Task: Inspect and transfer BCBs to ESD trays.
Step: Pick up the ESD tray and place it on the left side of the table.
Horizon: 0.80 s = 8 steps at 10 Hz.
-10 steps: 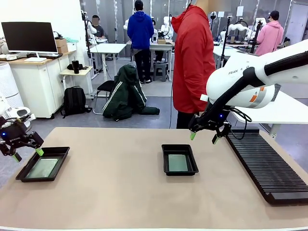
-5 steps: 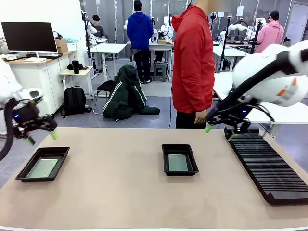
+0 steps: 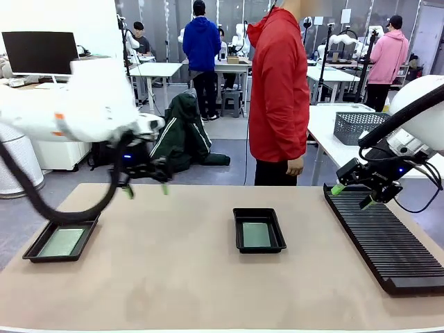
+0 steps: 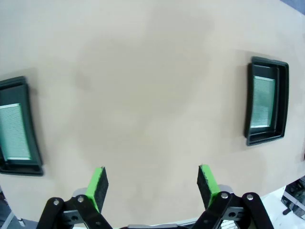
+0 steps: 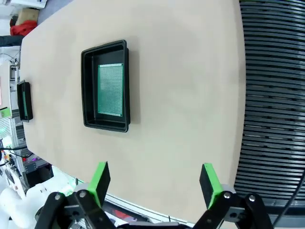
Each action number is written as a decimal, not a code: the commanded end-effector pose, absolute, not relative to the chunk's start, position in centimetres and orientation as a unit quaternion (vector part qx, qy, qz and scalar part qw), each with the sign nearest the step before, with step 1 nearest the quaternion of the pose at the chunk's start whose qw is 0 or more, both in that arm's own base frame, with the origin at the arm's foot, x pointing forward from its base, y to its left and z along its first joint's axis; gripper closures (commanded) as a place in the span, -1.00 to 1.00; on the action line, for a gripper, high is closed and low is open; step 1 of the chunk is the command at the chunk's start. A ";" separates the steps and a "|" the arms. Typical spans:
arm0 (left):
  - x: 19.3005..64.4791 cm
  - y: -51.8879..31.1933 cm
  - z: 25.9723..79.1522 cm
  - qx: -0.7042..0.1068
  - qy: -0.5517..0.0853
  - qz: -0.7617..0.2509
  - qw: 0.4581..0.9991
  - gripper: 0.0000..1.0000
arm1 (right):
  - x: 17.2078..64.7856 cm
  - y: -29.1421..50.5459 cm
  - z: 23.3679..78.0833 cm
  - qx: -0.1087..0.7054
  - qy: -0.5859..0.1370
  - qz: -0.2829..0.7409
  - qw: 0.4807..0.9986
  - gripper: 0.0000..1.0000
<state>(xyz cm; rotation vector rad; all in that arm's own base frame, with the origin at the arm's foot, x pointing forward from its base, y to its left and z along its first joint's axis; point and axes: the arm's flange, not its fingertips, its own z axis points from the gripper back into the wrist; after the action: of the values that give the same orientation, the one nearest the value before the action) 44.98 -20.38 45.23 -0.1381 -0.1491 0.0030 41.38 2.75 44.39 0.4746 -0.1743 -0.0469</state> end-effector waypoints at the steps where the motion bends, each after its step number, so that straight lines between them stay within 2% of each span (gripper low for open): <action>1: 47.4 -25.2 44.3 -0.024 -0.084 0.002 0.996 -1.00 | 41.4 4.0 45.0 0.225 -0.085 -0.026 0.970 -1.00; 4: 48.8 -33.9 41.0 -0.020 -0.085 -0.029 0.996 -1.00 | 41.4 4.0 45.0 0.225 -0.085 -0.026 0.970 -1.00; 8: 50.8 -38.6 36.8 -0.047 -0.098 -0.023 0.994 -1.00 | 41.4 4.0 45.0 0.225 -0.085 -0.026 0.970 -1.00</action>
<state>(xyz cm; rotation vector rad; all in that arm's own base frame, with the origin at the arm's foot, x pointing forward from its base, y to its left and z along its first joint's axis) 50.11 -37.70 37.20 -0.1014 -0.1617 -0.0676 41.39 3.87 44.75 0.4636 -0.1756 -0.0309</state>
